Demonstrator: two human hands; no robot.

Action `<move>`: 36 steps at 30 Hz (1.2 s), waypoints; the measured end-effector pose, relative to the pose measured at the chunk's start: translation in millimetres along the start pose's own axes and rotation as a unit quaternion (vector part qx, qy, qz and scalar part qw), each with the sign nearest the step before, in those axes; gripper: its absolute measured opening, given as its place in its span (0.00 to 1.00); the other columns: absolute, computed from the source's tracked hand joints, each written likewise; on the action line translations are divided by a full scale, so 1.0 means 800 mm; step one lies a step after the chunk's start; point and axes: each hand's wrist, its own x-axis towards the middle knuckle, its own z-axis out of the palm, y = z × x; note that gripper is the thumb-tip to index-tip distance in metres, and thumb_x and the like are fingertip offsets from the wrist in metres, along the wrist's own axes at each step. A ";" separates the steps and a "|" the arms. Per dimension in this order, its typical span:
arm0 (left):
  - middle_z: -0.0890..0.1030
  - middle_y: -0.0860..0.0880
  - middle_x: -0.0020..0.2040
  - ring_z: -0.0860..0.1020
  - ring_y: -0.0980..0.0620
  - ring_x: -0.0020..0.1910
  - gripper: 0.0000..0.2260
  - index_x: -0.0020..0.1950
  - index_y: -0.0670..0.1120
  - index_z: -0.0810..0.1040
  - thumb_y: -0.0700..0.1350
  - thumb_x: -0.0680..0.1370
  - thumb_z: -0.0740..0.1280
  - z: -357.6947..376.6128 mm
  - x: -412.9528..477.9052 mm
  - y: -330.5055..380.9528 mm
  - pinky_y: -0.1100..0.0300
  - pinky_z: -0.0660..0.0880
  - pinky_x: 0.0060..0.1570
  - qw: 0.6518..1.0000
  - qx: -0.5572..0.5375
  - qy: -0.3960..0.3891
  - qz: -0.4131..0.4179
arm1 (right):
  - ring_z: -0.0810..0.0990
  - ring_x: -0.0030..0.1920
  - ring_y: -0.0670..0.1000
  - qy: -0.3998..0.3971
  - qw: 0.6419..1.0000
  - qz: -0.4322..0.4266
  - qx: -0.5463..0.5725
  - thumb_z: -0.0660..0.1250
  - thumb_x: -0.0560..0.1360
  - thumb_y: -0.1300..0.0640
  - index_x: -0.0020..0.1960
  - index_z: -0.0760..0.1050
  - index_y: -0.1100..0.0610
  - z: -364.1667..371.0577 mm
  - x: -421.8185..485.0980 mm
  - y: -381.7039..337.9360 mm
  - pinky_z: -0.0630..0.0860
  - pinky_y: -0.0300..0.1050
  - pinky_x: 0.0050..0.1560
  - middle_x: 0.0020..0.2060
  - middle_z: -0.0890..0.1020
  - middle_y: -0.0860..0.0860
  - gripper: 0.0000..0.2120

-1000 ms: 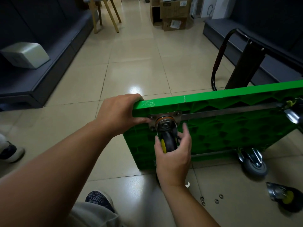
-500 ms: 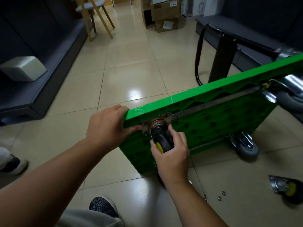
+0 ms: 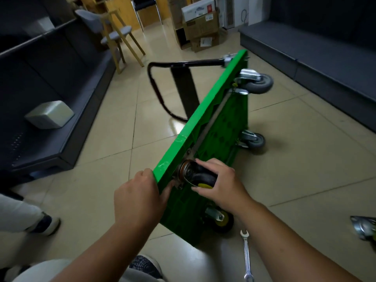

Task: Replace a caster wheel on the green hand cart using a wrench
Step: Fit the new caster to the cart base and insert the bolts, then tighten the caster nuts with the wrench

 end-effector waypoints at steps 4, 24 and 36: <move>0.76 0.52 0.35 0.77 0.53 0.33 0.31 0.41 0.52 0.69 0.79 0.73 0.49 -0.027 0.006 0.024 0.57 0.80 0.37 0.995 0.007 -0.101 -0.007 | 0.81 0.57 0.48 -0.052 0.996 -0.039 -0.057 0.82 0.65 0.58 0.71 0.76 0.49 -0.037 0.020 0.003 0.77 0.51 0.61 0.55 0.79 0.45 0.35; 0.87 0.45 0.46 0.86 0.41 0.45 0.17 0.55 0.50 0.82 0.51 0.67 0.69 -0.022 0.107 0.085 0.40 0.83 0.51 0.865 -0.448 -0.219 -0.051 | 0.79 0.60 0.47 -0.117 0.985 -0.086 -0.091 0.82 0.67 0.57 0.74 0.72 0.44 -0.093 0.061 0.039 0.77 0.53 0.62 0.59 0.78 0.43 0.38; 0.69 0.60 0.64 0.82 0.53 0.54 0.48 0.78 0.75 0.43 0.45 0.77 0.74 -0.024 0.102 0.115 0.47 0.83 0.54 0.846 -0.477 -0.239 0.024 | 0.76 0.63 0.40 0.138 0.989 0.049 -0.009 0.84 0.64 0.53 0.74 0.68 0.45 -0.093 0.002 0.134 0.73 0.33 0.63 0.63 0.77 0.39 0.43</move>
